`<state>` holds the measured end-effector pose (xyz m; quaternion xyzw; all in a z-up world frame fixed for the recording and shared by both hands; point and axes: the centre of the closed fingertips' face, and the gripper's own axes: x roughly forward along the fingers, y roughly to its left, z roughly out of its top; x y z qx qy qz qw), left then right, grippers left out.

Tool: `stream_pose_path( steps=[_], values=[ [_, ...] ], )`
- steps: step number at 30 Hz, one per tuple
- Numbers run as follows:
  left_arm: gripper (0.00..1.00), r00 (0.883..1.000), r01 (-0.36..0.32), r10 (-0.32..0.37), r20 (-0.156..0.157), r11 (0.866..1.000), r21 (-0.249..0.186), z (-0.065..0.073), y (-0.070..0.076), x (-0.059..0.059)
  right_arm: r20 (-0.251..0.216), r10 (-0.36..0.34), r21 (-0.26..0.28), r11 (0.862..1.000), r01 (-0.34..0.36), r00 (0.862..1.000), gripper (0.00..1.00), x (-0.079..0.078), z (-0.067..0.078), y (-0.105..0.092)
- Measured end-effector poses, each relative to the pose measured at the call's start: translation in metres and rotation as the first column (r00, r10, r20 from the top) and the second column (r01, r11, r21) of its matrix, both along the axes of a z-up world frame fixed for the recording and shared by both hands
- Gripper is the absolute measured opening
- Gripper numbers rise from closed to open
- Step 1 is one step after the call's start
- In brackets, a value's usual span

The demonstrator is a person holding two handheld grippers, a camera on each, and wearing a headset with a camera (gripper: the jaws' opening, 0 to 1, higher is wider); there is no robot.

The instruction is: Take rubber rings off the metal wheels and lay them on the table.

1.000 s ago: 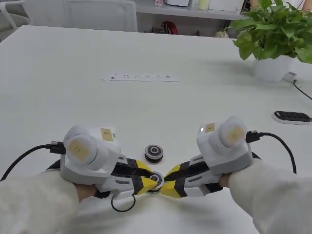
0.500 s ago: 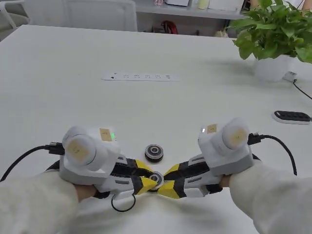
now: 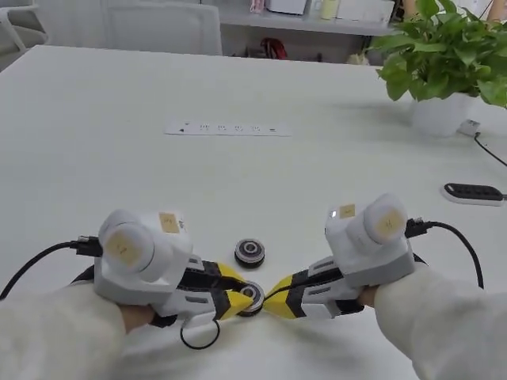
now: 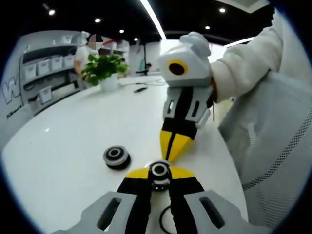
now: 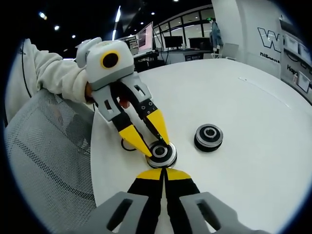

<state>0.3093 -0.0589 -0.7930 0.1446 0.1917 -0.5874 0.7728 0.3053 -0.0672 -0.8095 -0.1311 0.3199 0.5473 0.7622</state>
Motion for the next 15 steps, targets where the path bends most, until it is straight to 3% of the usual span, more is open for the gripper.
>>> stream_pose_path(
  steps=[4, 7, 8, 10, 14, 15],
  values=[
    [0.14, 1.000, 0.004, -0.004, 0.001, 1.000, -0.003, 0.000, 0.000, 0.000, -0.018, -0.008, -0.007, 1.000, 0.008, 1.000, 0.00, -0.001, -0.001, 0.000],
    [0.14, 1.000, 0.005, -0.005, 0.000, 1.000, -0.007, 0.000, 0.000, -0.001, -0.041, -0.006, 0.000, 1.000, 0.006, 0.999, 0.16, -0.005, -0.004, 0.004],
    [0.14, 1.000, 0.005, -0.004, 0.001, 1.000, -0.008, 0.001, 0.000, -0.001, -0.032, 0.001, 0.019, 1.000, 0.000, 0.999, 0.19, -0.005, -0.001, 0.007],
    [0.14, 1.000, 0.004, -0.004, 0.000, 1.000, -0.009, 0.001, 0.000, -0.001, 0.011, 0.000, -0.009, 1.000, 0.000, 1.000, 0.21, 0.000, 0.000, 0.007],
    [0.14, 1.000, 0.003, -0.003, -0.001, 1.000, -0.011, 0.000, 0.000, -0.001, 0.009, 0.002, 0.007, 1.000, -0.002, 1.000, 0.21, -0.002, -0.001, 0.010],
    [0.14, 1.000, 0.003, -0.003, -0.001, 1.000, -0.011, 0.001, 0.000, -0.001, 0.025, 0.009, -0.011, 1.000, -0.009, 1.000, 0.21, -0.001, -0.001, 0.010]
  ],
)
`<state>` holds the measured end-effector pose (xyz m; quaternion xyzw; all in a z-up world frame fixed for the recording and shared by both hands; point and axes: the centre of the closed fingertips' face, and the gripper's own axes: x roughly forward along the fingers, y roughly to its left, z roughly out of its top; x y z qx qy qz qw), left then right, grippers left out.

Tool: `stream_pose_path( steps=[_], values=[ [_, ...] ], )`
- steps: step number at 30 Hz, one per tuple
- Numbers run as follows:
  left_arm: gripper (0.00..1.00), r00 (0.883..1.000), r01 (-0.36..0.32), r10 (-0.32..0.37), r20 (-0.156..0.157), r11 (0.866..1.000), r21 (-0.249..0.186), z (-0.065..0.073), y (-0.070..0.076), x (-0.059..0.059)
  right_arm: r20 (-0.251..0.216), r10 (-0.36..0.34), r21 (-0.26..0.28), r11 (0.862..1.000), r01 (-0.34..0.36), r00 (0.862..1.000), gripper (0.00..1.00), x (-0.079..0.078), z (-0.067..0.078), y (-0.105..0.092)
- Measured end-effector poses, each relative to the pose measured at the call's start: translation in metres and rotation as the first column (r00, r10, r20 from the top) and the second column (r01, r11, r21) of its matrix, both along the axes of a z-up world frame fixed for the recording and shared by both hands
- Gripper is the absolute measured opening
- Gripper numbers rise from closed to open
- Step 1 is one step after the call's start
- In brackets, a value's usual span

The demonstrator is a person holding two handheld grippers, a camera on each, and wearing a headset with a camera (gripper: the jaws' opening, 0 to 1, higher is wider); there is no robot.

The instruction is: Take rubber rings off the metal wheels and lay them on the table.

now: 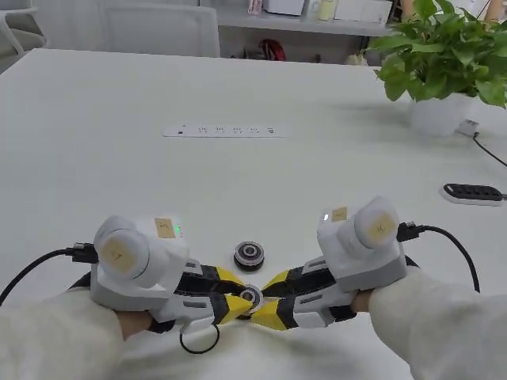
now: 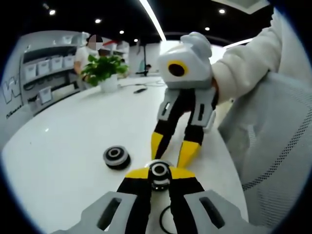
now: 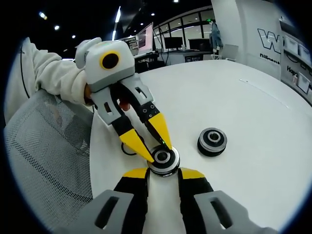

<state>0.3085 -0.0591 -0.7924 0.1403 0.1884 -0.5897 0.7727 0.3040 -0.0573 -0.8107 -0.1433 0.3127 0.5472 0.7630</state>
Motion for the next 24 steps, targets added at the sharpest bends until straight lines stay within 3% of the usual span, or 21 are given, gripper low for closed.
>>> stream_pose_path(
  steps=[5, 24],
  values=[
    [0.14, 1.000, -0.002, 0.002, -0.001, 1.000, -0.001, 0.0001, -0.0001, -0.0003, 0.015, 0.015, 0.005, 1.000, -0.015, 1.000, 0.22, 0.0007, 0.0018, 0.0015],
    [0.14, 1.000, -0.014, 0.014, -0.011, 1.000, -0.004, -0.0003, 0.0013, 0.0010, 0.024, 0.032, -0.029, 0.999, -0.031, 0.999, 0.04, 0.0010, -0.0013, -0.0064]
  ],
)
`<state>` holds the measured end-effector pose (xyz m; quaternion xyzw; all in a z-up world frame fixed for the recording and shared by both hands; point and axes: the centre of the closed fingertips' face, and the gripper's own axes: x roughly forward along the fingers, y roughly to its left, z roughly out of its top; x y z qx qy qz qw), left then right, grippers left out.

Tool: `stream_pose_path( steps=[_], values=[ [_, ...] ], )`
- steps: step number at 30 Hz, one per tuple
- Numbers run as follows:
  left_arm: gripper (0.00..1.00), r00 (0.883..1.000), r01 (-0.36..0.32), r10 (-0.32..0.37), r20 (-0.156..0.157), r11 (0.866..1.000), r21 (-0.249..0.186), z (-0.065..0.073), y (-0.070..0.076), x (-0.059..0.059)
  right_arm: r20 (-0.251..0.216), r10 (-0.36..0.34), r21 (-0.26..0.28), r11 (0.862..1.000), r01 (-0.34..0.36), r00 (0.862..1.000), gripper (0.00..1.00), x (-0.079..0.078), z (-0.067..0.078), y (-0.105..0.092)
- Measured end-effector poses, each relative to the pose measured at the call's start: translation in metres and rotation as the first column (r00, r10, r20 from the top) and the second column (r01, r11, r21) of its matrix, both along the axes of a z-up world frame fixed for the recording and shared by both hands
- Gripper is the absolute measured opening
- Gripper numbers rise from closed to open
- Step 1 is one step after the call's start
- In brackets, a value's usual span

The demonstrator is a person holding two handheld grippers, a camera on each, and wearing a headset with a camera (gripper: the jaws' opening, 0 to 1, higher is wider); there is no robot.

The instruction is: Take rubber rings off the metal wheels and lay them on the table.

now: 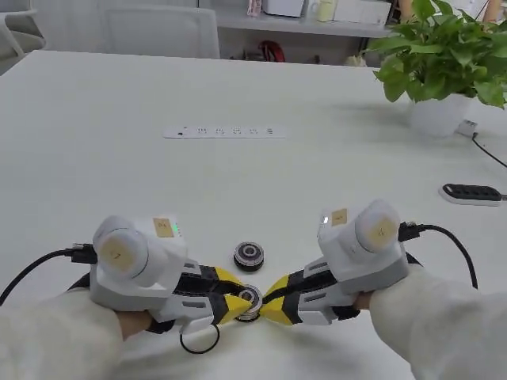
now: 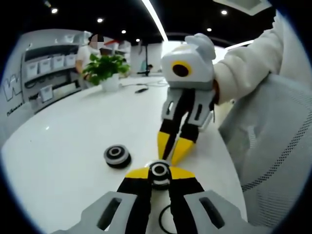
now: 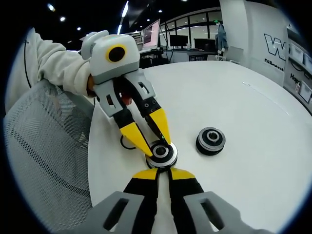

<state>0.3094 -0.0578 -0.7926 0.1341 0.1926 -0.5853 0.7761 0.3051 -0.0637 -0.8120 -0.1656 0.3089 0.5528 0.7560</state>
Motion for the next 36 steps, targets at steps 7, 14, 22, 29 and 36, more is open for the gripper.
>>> stream_pose_path(
  steps=[7, 14, 22, 29, 36],
  values=[
    [0.14, 1.000, -0.001, 0.001, 0.003, 1.000, 0.001, 0.000, 0.000, 0.001, -0.097, -0.096, -0.002, 0.995, 0.096, 0.991, 0.00, 0.001, -0.002, -0.002],
    [0.14, 1.000, 0.004, -0.004, 0.011, 1.000, -0.002, 0.000, -0.001, -0.001, -0.343, -0.279, 0.011, 0.954, 0.301, 0.897, 0.00, 0.004, -0.005, -0.008],
    [0.14, 1.000, 0.010, -0.010, 0.016, 1.000, -0.003, 0.000, -0.001, -0.002, -0.424, -0.327, 0.011, 0.931, 0.366, 0.845, 0.00, 0.005, -0.003, -0.010],
    [0.14, 1.000, 0.013, -0.013, 0.019, 1.000, -0.002, 0.000, -0.001, -0.002, -0.470, -0.368, 0.001, 0.909, 0.418, 0.802, 0.00, 0.005, -0.003, -0.010],
    [0.14, 1.000, 0.015, -0.015, 0.025, 1.000, 0.000, 0.000, -0.001, -0.003, -0.511, -0.401, 0.045, 0.871, 0.489, 0.760, 0.00, 0.012, 0.007, -0.009]
  ],
)
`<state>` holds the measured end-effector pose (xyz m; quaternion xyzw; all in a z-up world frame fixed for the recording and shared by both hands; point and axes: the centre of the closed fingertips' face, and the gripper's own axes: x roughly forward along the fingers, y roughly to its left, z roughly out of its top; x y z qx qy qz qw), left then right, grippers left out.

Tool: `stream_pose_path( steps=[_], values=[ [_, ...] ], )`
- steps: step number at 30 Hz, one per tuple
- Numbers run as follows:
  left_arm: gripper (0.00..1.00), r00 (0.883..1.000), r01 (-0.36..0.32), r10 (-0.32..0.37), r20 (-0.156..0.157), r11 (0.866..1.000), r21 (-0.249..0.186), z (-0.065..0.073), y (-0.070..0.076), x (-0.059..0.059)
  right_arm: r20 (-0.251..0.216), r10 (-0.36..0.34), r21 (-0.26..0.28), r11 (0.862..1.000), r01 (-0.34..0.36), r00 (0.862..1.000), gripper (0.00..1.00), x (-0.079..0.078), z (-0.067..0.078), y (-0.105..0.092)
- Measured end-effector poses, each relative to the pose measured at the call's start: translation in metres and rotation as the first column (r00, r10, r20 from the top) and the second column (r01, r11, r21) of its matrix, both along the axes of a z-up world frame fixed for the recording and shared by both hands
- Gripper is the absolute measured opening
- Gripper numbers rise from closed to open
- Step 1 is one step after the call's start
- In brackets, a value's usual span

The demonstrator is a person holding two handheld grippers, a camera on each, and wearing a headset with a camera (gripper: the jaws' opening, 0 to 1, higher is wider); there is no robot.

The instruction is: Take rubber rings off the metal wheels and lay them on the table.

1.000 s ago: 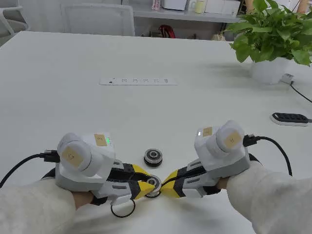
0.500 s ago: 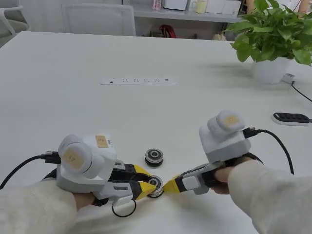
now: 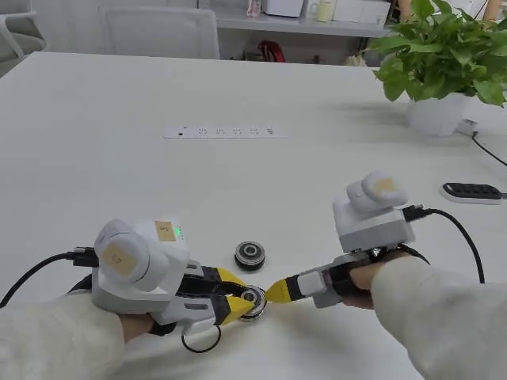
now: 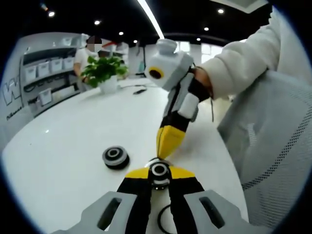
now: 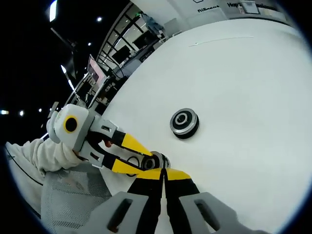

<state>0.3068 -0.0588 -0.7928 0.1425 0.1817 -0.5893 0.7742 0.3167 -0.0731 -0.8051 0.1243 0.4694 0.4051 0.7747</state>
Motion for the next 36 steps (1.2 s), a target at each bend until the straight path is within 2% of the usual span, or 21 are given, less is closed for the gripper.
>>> stream_pose_path(
  steps=[3, 7, 10, 12, 18, 20, 23, 27, 31, 36],
  values=[
    [0.14, 1.000, 0.002, -0.002, -0.001, 1.000, -0.001, 0.0000, -0.0001, -0.0005, 0.009, 0.018, -0.006, 1.000, -0.018, 1.000, 0.00, -0.0014, 0.0002, 0.0005],
    [0.14, 1.000, 0.011, -0.011, 0.002, 1.000, -0.001, 0.0001, -0.0009, -0.0023, 0.050, 0.067, -0.009, 0.998, -0.067, 0.996, 0.00, -0.0040, 0.0015, 0.0007],
    [0.14, 1.000, 0.014, -0.014, 0.002, 1.000, -0.002, 0.0001, -0.0012, -0.0028, 0.053, 0.080, -0.012, 0.997, -0.080, 0.995, 0.00, -0.0044, 0.0017, 0.0008],
    [0.14, 1.000, 0.018, -0.018, 0.002, 1.000, -0.002, 0.0001, -0.0013, -0.0035, 0.035, 0.071, 0.001, 0.997, -0.071, 0.997, 0.00, -0.0051, 0.0010, 0.0000],
    [0.14, 1.000, 0.025, -0.025, 0.003, 1.000, -0.004, 0.0005, -0.0021, -0.0051, 0.031, 0.071, -0.006, 0.997, -0.071, 0.997, 0.00, -0.0058, 0.0016, -0.0006],
    [0.14, 1.000, 0.024, -0.024, 0.006, 1.000, -0.004, 0.0005, -0.0021, -0.0052, -0.011, 0.019, 0.004, 1.000, -0.019, 1.000, 0.00, -0.0049, 0.0011, -0.0011],
    [0.14, 1.000, 0.024, -0.024, 0.005, 1.000, -0.007, 0.0007, -0.0021, -0.0053, -0.023, 0.013, 0.035, 0.999, -0.012, 1.000, 0.00, -0.0053, 0.0033, -0.0004],
    [0.14, 1.000, 0.022, -0.022, 0.005, 1.000, -0.007, 0.0008, -0.0020, -0.0054, -0.032, 0.006, 0.033, 0.999, -0.005, 0.999, 0.00, -0.0059, 0.0035, -0.0002],
    [0.13, 0.999, 0.028, -0.028, 0.025, 1.000, 0.006, 0.0007, -0.0018, -0.0049, -0.033, 0.009, 0.041, 0.999, -0.008, 0.999, 0.00, -0.0066, 0.0047, 0.0015],
    [0.13, 0.999, 0.027, -0.027, 0.025, 1.000, 0.006, 0.0008, -0.0021, -0.0051, -0.030, 0.015, 0.044, 0.999, -0.014, 0.999, 0.00, -0.0074, 0.0058, 0.0035]
  ],
)
